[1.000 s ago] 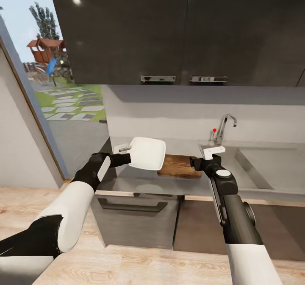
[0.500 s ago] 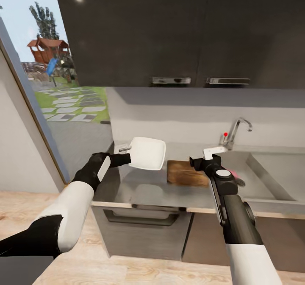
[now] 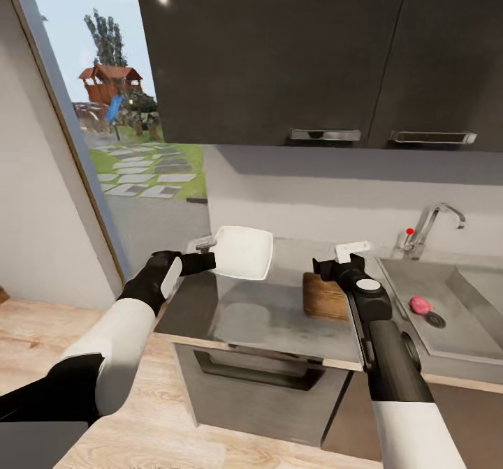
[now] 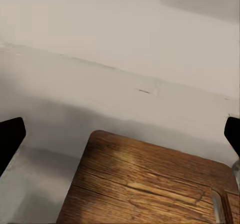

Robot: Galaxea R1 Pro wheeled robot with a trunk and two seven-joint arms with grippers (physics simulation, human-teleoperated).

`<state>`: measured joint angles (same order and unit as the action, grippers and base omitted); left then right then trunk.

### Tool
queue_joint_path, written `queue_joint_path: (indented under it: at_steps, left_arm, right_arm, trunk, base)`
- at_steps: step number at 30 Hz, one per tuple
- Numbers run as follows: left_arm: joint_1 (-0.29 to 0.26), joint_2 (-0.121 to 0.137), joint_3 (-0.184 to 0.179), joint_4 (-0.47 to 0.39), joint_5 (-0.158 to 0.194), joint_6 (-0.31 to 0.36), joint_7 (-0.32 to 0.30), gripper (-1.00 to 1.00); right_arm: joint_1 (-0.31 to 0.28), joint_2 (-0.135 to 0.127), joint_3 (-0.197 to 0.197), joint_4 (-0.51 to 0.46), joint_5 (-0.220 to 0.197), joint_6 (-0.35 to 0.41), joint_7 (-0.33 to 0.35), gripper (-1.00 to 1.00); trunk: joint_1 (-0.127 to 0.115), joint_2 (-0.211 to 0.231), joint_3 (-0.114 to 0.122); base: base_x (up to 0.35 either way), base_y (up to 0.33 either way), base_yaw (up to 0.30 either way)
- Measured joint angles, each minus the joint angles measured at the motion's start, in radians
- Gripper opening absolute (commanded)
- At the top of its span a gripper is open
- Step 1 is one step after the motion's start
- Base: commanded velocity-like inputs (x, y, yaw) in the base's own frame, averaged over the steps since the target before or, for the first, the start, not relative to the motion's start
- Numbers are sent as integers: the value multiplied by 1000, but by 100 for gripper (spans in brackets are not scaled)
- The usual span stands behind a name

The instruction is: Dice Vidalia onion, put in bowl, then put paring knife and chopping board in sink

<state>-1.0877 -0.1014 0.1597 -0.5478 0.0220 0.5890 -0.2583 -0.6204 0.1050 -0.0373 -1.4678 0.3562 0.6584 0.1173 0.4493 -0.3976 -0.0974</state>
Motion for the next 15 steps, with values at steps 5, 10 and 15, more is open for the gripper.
queue_joint_path:
  at_steps: [5,10,15]
  left_arm:
    - [0,0,0,0,0,0,1,-100]
    - [0,0,-1,1,0,-1,-1,-100]
    - [0,-2,-3,1,0,-2,-1,-100]
  right_arm:
    - [0,0,0,0,0,0,0,100]
    - [0,0,0,0,0,0,0,100]
    - [0,0,0,0,0,0,0,100]
  trunk:
    - [0,0,0]
    - [0,0,0]
    - [0,0,0]
  base:
    - [2,1,264]
    - [0,0,259]
    - [0,0,150]
